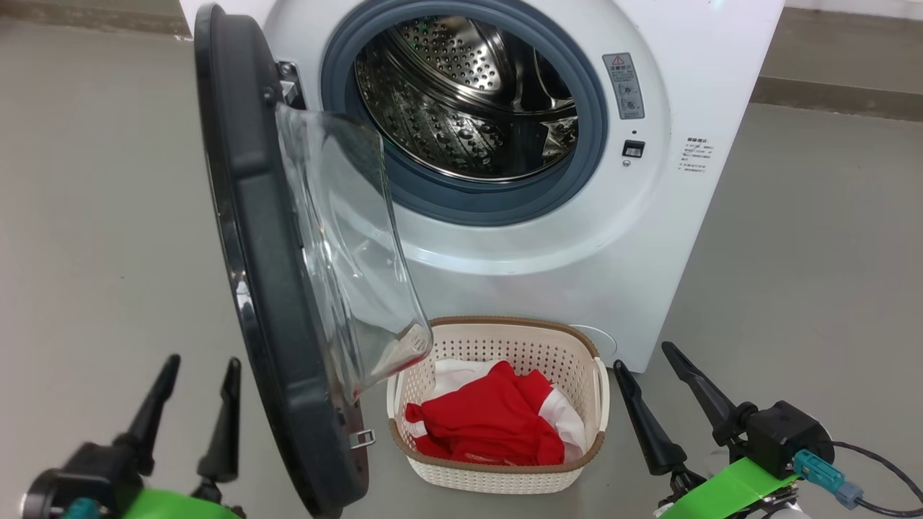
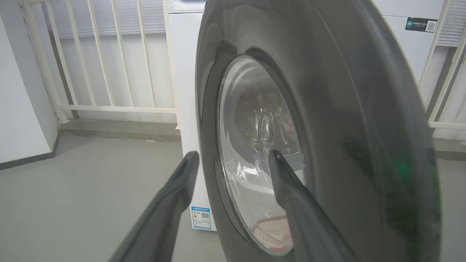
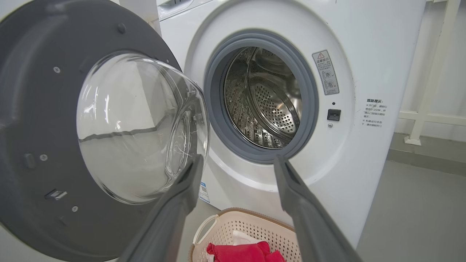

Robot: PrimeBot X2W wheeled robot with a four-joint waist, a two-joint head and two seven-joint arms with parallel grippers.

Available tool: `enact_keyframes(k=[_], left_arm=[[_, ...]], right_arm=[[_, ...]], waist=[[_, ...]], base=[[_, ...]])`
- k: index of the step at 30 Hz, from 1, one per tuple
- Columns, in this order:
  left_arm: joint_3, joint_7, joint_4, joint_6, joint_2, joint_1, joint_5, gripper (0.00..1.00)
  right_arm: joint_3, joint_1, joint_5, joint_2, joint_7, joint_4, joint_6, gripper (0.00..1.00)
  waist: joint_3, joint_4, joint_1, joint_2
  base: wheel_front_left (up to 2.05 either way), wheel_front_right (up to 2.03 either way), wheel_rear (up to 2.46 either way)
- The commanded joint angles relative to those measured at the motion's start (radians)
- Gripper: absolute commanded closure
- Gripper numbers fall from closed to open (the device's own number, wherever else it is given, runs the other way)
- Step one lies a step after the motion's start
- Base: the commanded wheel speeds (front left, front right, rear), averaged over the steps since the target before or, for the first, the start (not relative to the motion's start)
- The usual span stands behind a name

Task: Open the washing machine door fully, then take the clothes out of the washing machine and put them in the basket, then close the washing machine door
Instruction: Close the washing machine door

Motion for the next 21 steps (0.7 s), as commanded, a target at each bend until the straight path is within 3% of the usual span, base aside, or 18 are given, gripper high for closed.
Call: enact_keyframes(k=[1,8,21], left_arm=[[0.041,-0.011,-0.027,0.009,0.017,-0.009,0.024,0.00],[0.082,-0.012,-0.042,0.019,-0.036,0.029,0.115,0.00],[0.138,-0.012,-0.017,-0.008,-0.094,0.030,0.184,0.00]], right_arm=[[0.014,-0.030,0.003,-0.003,-0.006,-0.024,0.005,0.00],[0.012,-0.031,0.003,-0.002,-0.006,-0.024,0.005,0.00],[0.010,-0.032,0.003,-0.003,-0.006,-0.022,0.005,0.00]], waist=[[0.001,-0.001,0.0000,0.0000],[0.001,-0.001,0.0000,0.0000],[0.002,0.006,0.0000,0.0000]], base=[[0.00,0.00,0.00],[0.00,0.00,0.00],[0.00,0.00,0.00]])
